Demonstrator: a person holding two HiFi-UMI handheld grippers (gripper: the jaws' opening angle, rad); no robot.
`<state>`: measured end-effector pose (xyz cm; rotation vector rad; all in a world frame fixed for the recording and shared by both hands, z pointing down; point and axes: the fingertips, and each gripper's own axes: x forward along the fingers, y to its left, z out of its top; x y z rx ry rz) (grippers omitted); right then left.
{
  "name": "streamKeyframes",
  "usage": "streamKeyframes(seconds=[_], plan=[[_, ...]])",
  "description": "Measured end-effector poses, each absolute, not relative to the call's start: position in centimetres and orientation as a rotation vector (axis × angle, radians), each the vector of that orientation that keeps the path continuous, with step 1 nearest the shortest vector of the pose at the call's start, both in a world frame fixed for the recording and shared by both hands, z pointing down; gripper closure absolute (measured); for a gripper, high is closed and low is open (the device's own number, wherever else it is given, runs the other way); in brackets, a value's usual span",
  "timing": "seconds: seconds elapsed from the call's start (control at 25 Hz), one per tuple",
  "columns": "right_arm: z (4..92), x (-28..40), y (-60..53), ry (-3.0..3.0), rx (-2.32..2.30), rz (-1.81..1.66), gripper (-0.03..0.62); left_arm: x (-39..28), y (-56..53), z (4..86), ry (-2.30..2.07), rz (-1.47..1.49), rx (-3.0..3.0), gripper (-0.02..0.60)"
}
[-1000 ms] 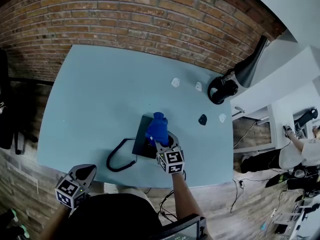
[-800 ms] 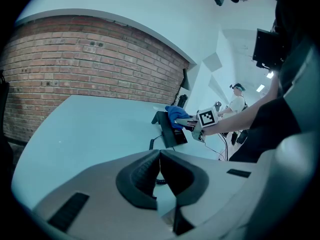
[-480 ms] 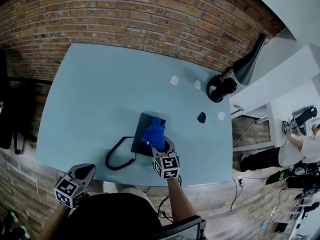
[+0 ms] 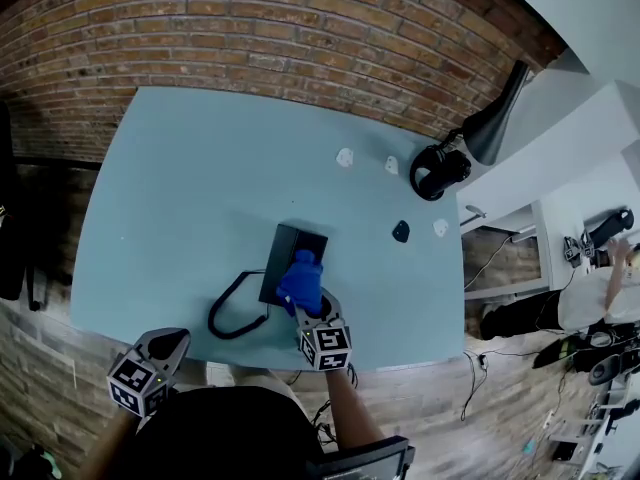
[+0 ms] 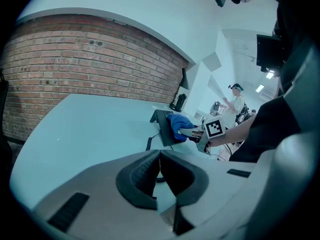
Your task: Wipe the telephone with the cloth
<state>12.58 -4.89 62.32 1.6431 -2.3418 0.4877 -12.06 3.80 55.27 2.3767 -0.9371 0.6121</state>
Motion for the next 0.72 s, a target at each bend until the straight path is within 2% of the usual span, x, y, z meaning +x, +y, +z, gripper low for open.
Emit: streamKeyframes(seconds=[0.56, 0.72], plan=[[63.8, 11.6, -1.2, -2.341, 1.709, 0.621, 0.447, -12.1, 5.4, 55.9, -0.888, 0.681, 2.364, 0.574], [65.0, 10.6, 0.7, -2.274, 1.609, 0.596, 0.448, -12.1, 5.8, 56.2, -0.864, 0.702, 2.369, 0.574]])
